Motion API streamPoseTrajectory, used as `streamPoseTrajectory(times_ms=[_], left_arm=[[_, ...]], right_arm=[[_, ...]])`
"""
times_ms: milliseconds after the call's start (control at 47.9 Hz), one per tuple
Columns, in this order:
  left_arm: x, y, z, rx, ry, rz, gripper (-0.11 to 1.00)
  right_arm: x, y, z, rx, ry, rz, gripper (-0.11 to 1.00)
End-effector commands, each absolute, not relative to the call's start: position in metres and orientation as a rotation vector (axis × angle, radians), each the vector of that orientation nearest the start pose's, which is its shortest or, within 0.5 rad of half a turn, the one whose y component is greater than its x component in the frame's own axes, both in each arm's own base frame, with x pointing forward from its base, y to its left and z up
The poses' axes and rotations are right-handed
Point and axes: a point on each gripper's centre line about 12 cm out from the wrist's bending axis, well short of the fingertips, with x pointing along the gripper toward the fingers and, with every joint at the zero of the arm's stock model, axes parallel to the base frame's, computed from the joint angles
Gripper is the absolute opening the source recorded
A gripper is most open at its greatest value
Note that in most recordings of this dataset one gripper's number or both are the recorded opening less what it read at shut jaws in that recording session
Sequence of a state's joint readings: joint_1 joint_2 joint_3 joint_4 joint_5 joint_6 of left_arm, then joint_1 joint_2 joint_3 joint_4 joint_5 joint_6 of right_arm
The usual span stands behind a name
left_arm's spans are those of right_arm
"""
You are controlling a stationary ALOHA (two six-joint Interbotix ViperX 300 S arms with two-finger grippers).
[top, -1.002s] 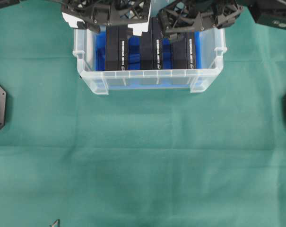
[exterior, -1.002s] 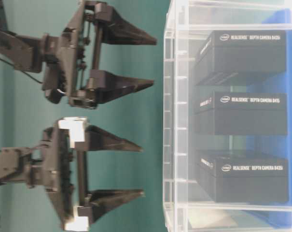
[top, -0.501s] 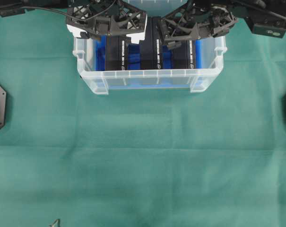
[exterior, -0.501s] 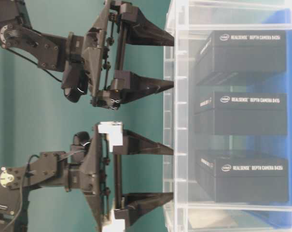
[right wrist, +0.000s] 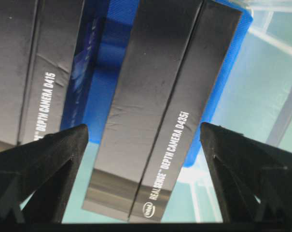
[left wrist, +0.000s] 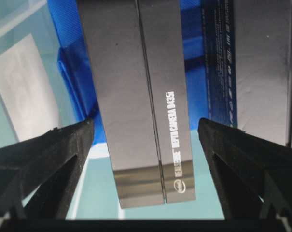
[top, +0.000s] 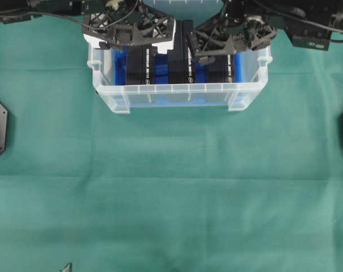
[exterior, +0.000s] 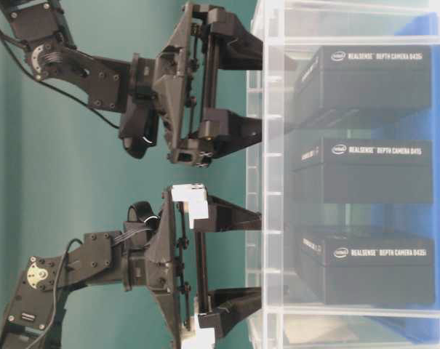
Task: Take the box out of the case with both arms.
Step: 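Close left gripper on left box pair, right gripper on right pair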
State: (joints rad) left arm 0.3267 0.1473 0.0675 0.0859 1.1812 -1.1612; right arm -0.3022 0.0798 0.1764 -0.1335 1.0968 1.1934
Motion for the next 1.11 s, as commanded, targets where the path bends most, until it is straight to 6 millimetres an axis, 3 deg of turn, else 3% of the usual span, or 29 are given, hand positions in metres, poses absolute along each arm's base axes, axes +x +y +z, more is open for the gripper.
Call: streamPoseTrajectory(times_ms=[0, 188, 417, 1085], left_arm=[[0.389, 0.147, 0.242, -1.097, 1.032, 1.098, 0.88], [0.383, 0.149, 0.233, -1.099, 1.048, 1.117, 0.88], [0.390, 0.152, 0.228, -1.107, 1.004, 1.089, 0.88], [0.386, 0.145, 0.203, -1.100, 1.076, 1.114, 0.88]], right_arm=[[0.375, -0.135, 0.235, 1.060, 0.987, -1.084, 0.96], [0.374, -0.136, 0.229, 1.065, 0.979, -1.082, 0.96], [0.371, -0.137, 0.220, 1.067, 0.988, -1.087, 0.96], [0.370, -0.140, 0.215, 1.075, 0.998, -1.100, 0.96]])
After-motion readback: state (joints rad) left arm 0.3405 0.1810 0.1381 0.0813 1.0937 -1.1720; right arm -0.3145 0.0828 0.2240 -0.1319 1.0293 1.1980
